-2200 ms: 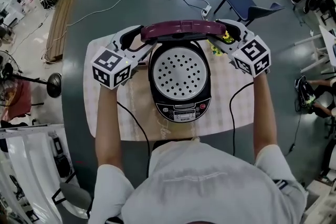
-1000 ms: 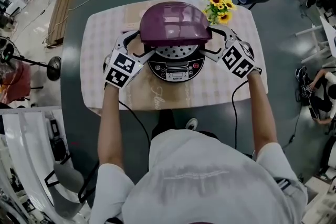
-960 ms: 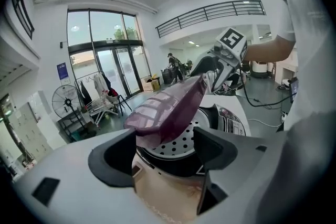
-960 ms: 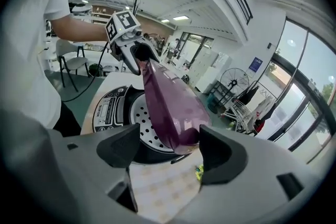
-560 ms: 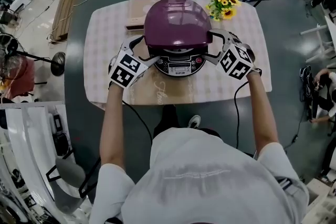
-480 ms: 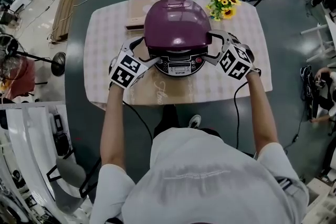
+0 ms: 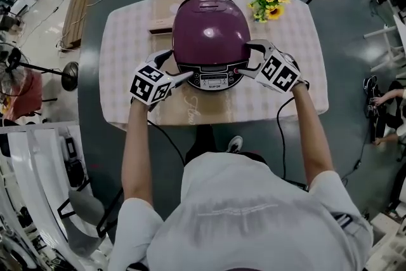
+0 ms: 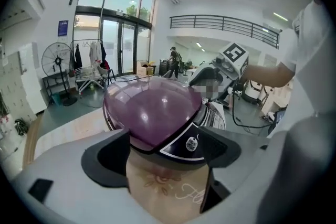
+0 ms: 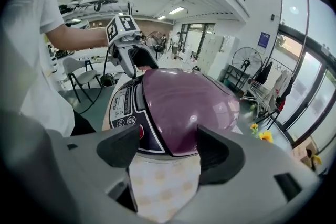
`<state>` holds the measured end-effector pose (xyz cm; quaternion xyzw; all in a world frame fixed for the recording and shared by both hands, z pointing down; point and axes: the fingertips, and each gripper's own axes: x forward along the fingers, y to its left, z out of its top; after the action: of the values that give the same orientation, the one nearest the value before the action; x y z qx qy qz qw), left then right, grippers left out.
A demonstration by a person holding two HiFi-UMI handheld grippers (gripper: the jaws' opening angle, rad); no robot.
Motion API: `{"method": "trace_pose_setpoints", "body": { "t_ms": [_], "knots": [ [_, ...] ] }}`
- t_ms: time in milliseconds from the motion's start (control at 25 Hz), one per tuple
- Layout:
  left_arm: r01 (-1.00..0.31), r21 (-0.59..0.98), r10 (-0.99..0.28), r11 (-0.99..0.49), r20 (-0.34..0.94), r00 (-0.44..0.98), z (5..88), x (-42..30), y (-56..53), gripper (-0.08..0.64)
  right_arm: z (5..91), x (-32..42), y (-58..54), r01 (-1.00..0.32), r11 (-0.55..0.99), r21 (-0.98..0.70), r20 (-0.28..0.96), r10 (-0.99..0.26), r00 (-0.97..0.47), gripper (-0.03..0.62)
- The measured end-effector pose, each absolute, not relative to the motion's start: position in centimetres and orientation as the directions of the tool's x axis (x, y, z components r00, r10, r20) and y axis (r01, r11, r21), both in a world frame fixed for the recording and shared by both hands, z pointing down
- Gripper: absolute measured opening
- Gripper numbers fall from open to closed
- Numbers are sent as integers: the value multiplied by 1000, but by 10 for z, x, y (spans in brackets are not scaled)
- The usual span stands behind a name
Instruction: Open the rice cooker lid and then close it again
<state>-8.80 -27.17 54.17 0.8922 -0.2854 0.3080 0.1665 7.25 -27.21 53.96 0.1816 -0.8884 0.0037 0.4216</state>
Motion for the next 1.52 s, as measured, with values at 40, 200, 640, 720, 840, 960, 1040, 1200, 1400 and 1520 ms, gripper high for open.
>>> {"method": "trace_pose_setpoints", "body": {
  "t_ms": [40,200,640,720,840,960,1040,1200,1400,1520],
  "knots": [
    [-620,144,-411,-772,631,658,541,-88,-272,410,538,72,-272,-332,934,129,744,-312,-591,350],
    [-644,231,-433,-729,572,696,538,-88,-274,410,538,72,-279,-393,918,62,698,-321,-640,334],
    [-749,339,-558,-569,509,655,536,-102,-292,307,531,80,-300,-615,779,-122,577,-448,-682,207],
    [-762,330,-568,-557,518,640,538,-101,-293,307,533,80,-301,-622,774,-113,584,-455,-672,207],
    [-774,316,-585,-548,517,625,539,-100,-292,307,534,80,-302,-637,763,-110,582,-470,-664,206],
    [-781,317,-602,-538,505,619,541,-100,-291,308,535,80,-301,-649,754,-107,576,-485,-658,206],
    [-785,320,-610,-531,499,616,542,-100,-290,307,535,80,-301,-653,750,-106,570,-492,-658,206],
    [-786,323,-615,-528,493,615,540,-100,-288,307,533,79,-300,-648,755,-97,569,-492,-659,206],
    [-791,324,-617,-519,498,610,542,-100,-288,307,534,79,-299,-657,749,-87,566,-505,-651,207],
    [-803,281,-626,-526,511,589,542,-100,-287,307,535,79,-299,-662,745,-83,564,-513,-648,206]
  ]
}}
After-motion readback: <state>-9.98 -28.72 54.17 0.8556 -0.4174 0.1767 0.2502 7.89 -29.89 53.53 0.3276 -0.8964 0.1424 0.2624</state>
